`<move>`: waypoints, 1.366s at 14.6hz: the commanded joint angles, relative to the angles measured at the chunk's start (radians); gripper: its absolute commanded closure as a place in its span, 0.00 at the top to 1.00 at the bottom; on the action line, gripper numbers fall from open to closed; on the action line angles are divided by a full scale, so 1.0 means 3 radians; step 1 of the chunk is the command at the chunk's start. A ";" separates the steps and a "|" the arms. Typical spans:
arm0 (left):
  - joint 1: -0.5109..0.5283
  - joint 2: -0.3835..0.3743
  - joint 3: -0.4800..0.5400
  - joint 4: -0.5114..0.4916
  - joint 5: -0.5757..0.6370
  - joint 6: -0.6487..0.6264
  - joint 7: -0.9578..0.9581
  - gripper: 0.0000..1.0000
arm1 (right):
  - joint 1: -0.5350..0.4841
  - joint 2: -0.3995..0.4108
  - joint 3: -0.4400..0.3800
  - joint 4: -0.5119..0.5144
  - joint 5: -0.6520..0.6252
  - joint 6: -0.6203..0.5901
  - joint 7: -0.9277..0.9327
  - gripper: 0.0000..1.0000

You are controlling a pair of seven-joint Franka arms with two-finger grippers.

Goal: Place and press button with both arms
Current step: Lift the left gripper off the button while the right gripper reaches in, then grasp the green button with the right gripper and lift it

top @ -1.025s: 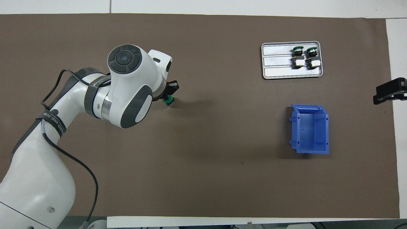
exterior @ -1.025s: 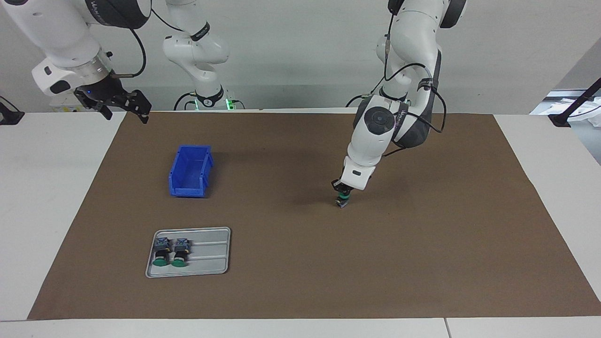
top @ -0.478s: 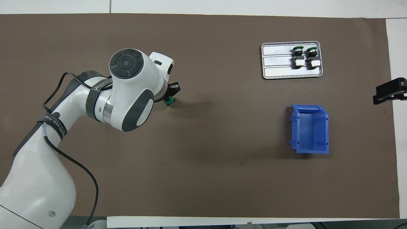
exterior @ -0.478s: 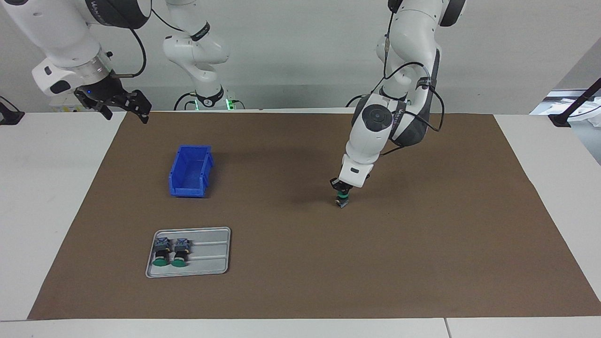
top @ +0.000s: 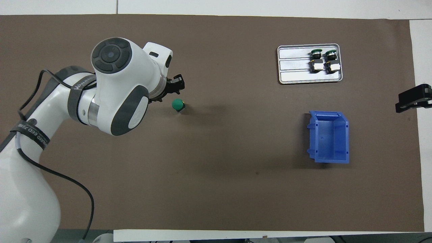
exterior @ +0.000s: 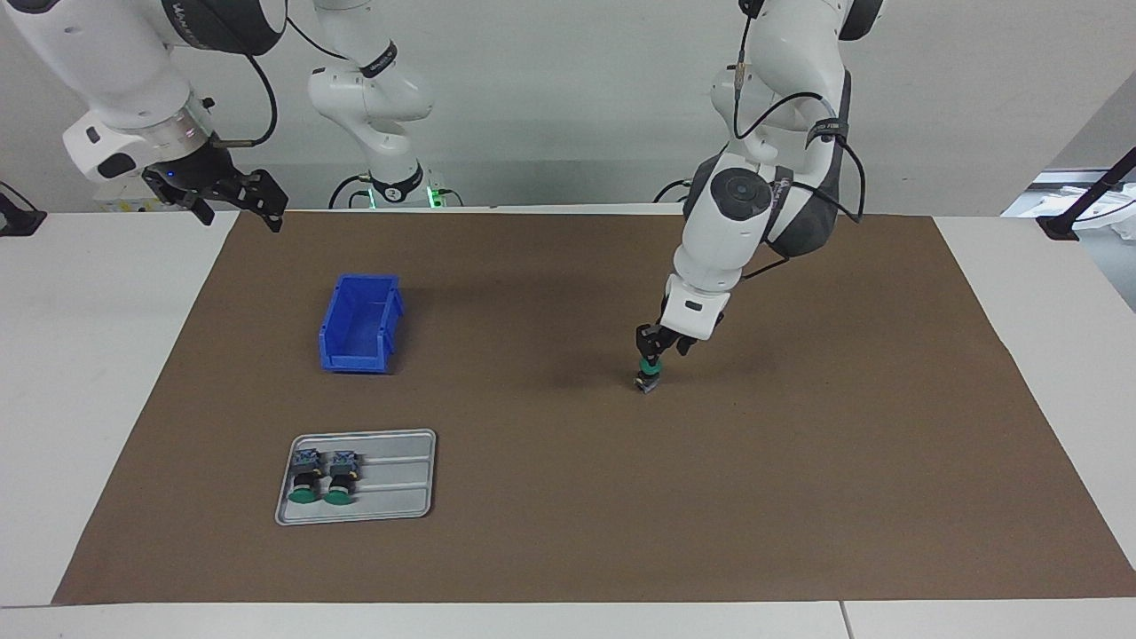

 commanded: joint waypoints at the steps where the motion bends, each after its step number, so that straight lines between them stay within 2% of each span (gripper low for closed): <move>1: 0.0195 -0.0106 0.0008 0.0038 0.0022 -0.0210 0.0250 0.88 | -0.0007 -0.0049 0.0040 -0.0066 0.0150 0.0010 -0.0302 0.99; 3: 0.0353 -0.0157 0.0013 0.0043 0.0053 -0.0388 0.0434 0.98 | 0.0074 -0.0024 0.0050 -0.0066 0.0228 0.0233 -0.0171 0.99; 6: 0.0654 -0.0265 0.0023 0.0033 0.0053 -0.0649 0.0960 0.99 | 0.0477 0.0119 0.0065 0.0046 0.0228 0.0291 0.0477 0.99; 9: 0.1038 -0.0387 0.0028 0.0027 0.0053 -0.0936 0.1640 0.99 | 0.0999 0.0410 0.0071 0.0292 0.0284 0.0362 0.1519 0.99; 12: 0.1314 -0.0515 0.0033 0.0002 0.0058 -0.1094 0.1927 0.99 | 0.1438 0.0742 0.0071 0.0399 0.0422 0.0684 0.2485 0.99; 15: 0.1473 -0.0684 0.0033 0.0017 0.0058 -0.1304 0.2112 0.99 | 0.2016 0.1477 0.0071 0.1021 0.0387 0.0868 0.3692 0.99; 17: 0.1504 -0.0740 0.0038 0.0078 0.0063 -0.1508 0.2117 0.99 | 0.2272 0.2065 0.0066 0.1608 0.0382 0.0910 0.4357 0.99; 18: 0.1504 -0.0740 0.0033 0.0175 0.0063 -0.1641 0.2117 0.99 | 0.2354 0.2275 0.0066 0.1809 0.0377 0.0981 0.4639 0.99; 20: 0.1504 -0.0735 0.0028 0.0384 0.0094 -0.1917 0.2122 0.99 | 0.2498 0.2456 0.0065 0.1836 0.0371 0.1235 0.4906 0.99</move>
